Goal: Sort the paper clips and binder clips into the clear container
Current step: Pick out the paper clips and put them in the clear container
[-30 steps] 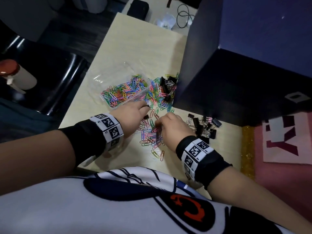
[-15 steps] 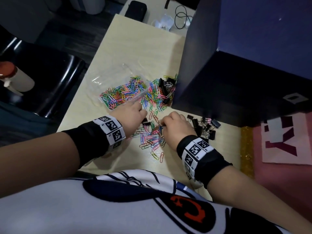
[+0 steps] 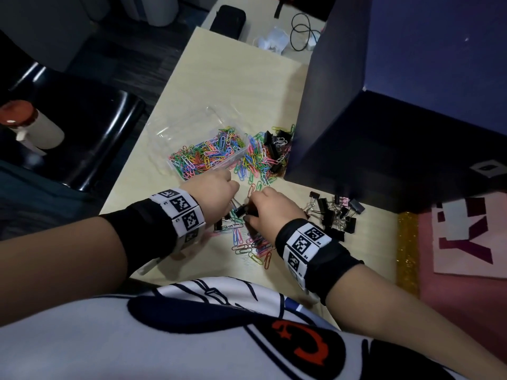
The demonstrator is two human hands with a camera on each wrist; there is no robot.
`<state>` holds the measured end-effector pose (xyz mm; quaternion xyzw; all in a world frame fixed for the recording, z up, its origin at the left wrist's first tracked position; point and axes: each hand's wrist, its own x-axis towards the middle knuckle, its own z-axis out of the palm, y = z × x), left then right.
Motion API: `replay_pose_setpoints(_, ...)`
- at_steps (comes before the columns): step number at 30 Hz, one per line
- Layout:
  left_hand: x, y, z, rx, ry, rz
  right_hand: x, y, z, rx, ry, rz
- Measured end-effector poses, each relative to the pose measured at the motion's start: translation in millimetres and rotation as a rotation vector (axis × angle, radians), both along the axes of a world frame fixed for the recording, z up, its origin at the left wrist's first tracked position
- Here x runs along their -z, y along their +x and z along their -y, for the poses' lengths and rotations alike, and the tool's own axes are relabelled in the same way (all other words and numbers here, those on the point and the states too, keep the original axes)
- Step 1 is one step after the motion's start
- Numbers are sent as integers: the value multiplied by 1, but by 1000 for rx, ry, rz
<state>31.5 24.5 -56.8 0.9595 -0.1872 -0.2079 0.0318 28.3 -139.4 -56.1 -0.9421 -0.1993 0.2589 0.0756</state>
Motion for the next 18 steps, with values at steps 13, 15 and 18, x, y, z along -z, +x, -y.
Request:
replay_pose_setpoints(13,3,4,6,73,137,8,-3,-10,7,79,117,1)
replay_pose_setpoints(15,3,5,6,97,153,6,-1,-12,8,119,166,-21)
replay_pose_setpoints(18,0,7,7,112,142,20,-4,-13,12,221,295,-29)
